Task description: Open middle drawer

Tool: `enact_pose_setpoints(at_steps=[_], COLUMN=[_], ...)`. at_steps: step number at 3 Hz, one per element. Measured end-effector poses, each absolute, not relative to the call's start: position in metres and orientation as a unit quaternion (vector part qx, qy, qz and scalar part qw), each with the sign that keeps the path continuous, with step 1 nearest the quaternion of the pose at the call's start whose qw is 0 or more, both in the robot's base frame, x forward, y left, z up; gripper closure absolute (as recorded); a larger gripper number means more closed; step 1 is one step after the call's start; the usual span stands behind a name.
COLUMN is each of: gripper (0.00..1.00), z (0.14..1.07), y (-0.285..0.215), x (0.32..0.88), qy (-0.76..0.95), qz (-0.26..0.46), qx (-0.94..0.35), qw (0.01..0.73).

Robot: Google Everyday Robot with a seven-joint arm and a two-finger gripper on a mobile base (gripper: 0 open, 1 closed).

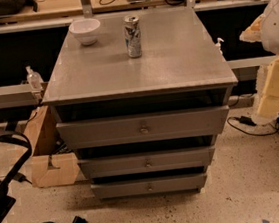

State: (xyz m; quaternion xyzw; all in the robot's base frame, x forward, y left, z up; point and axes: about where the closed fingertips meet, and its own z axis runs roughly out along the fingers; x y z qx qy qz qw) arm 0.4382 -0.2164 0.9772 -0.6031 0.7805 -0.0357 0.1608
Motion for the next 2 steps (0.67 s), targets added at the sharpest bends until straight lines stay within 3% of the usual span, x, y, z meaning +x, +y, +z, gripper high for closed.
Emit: enact_pose_setpoints(at_steps=[2], gripper=[0.0], z=[0.943], y=[-0.208], x=[0.425], qy=[0.769], qz=[-0.034], qx=[-0.61], qw=[0.187])
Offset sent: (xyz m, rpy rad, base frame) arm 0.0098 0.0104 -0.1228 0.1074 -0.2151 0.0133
